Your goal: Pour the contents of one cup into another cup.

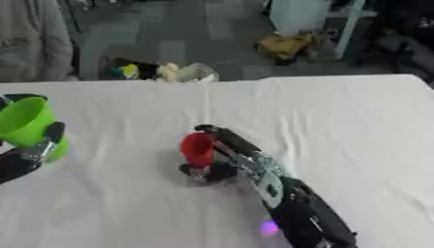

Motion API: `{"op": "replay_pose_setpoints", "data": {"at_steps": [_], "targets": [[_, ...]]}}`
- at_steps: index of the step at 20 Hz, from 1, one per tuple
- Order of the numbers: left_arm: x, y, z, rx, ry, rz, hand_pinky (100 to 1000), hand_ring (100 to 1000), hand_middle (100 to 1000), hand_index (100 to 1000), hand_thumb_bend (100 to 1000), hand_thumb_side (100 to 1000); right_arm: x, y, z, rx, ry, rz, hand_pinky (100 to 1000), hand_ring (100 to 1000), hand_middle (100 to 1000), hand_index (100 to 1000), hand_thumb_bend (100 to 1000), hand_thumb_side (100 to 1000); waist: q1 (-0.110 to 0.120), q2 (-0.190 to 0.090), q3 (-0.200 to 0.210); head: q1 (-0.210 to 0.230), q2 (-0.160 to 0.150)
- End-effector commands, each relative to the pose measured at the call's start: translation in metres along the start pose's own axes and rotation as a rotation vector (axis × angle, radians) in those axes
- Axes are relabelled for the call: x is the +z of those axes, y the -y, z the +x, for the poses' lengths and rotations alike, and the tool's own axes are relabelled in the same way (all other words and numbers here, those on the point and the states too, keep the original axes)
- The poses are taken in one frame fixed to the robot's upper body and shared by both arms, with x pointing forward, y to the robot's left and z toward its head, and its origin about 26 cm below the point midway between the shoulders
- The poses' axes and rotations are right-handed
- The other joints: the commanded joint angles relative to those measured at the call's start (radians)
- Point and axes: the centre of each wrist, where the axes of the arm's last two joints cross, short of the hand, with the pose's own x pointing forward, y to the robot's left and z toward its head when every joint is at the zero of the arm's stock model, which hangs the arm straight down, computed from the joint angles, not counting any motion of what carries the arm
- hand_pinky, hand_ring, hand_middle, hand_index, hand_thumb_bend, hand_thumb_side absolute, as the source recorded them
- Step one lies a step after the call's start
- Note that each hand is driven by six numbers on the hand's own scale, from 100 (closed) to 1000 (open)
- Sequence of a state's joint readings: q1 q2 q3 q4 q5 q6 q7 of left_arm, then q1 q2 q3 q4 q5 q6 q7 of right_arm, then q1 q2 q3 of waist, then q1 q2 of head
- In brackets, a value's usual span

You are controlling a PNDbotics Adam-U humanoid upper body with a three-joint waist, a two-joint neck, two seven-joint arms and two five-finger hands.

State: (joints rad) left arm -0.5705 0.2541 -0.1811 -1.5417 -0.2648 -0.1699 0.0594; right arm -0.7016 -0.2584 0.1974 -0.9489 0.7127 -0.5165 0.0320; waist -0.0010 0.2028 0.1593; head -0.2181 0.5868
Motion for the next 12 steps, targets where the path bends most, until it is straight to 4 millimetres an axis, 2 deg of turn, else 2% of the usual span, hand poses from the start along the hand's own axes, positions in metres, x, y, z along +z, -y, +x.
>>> {"op": "replay_pose_setpoints", "data": {"at_steps": [1, 2, 5, 6, 12], "targets": [[-0.0054, -0.0045, 0.0071, -0.007, 0.027, 0.008, 403, 346, 388, 712, 177, 324, -0.0008, 0.0080, -0.0022, 0.017, -0.020, -0.016, 893, 886, 160, 589, 174, 489, 0.006, -0.016, -0.002, 0.000, -0.008], [-0.0052, -0.0045, 0.0070, -0.007, 0.026, 0.008, 403, 347, 388, 712, 174, 325, -0.0001, 0.0079, -0.0026, 0.016, -0.025, -0.018, 890, 880, 146, 570, 131, 447, 0.007, -0.016, -0.003, 0.000, -0.008], [-0.0049, -0.0047, 0.0065, -0.008, 0.025, 0.009, 403, 346, 388, 711, 168, 326, 0.0029, 0.0088, -0.0042, 0.010, -0.043, -0.035, 883, 872, 117, 537, 100, 390, 0.008, -0.016, -0.006, -0.001, -0.009], [-0.0049, -0.0047, 0.0064, -0.008, 0.025, 0.009, 403, 346, 388, 711, 166, 326, 0.0034, 0.0091, -0.0044, 0.008, -0.048, -0.040, 876, 865, 100, 512, 100, 323, 0.008, -0.016, -0.007, -0.001, -0.009], [-0.0045, -0.0057, 0.0069, -0.010, 0.027, 0.011, 404, 346, 387, 711, 165, 326, 0.0055, 0.0115, -0.0041, -0.014, -0.069, -0.074, 872, 862, 100, 505, 100, 306, 0.009, -0.017, -0.013, -0.002, -0.009]]}}
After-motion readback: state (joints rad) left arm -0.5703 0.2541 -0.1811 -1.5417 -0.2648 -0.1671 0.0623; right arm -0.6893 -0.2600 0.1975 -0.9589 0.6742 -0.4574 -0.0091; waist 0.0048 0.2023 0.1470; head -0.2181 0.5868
